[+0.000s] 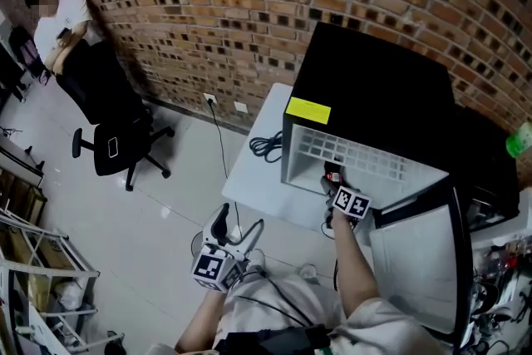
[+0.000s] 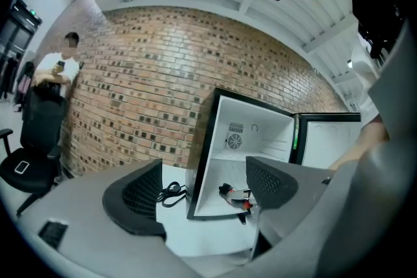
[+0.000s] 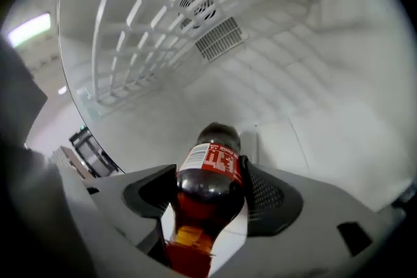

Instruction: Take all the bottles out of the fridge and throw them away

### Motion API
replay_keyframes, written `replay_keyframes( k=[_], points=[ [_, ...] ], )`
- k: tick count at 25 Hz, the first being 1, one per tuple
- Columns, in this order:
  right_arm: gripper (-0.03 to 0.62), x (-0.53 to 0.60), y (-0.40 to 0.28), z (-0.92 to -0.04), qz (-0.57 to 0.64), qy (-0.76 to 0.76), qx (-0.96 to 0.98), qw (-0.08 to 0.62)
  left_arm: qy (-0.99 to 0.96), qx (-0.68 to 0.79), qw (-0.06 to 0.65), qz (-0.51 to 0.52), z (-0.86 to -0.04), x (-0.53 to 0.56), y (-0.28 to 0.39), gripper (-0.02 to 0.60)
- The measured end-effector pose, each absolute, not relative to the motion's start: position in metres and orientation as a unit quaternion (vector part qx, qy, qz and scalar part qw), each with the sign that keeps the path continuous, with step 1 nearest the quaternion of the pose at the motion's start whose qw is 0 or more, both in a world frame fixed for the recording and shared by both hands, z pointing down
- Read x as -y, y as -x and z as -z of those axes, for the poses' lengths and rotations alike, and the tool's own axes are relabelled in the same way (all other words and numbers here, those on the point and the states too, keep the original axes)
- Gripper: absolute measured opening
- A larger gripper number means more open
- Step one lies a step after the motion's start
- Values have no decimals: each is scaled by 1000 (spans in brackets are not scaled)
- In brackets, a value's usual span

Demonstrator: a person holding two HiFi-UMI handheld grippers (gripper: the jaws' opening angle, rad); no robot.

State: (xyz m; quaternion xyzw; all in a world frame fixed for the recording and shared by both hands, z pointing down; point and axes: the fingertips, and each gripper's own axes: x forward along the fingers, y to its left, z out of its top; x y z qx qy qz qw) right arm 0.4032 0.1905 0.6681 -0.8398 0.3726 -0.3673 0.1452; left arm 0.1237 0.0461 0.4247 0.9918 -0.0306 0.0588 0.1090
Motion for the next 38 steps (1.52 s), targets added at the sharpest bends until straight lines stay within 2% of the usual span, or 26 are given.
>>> replay_keyframes(
  k=[8,12,19,23,27,31,35,38],
  points=[
    [337,-205,-315,-583,322,791,-443,273,-992,33,114,-47,-436,-42,-124,380],
    [337,-187,-259,-562,339,748,-509,261,-989,68,119,-48,-447,-27,-103,381],
    [337,-99,-158,-614,426,635,-628,143,-967,202,126,-92,-516,26,-17,380],
    [337,-32,-93,-678,463,559,-688,36,-936,276,161,-145,-594,58,50,380],
    [337,28,-33,-789,493,473,-727,-61,-888,364,205,-193,-705,71,120,382],
    [337,90,39,-920,507,408,-748,-129,-840,425,262,-211,-802,86,178,380],
    [337,131,103,-1059,532,375,-735,-190,-805,472,296,-202,-862,97,218,380],
    [337,125,145,-1156,565,385,-681,-264,-780,501,315,-202,-890,86,250,380]
  ],
)
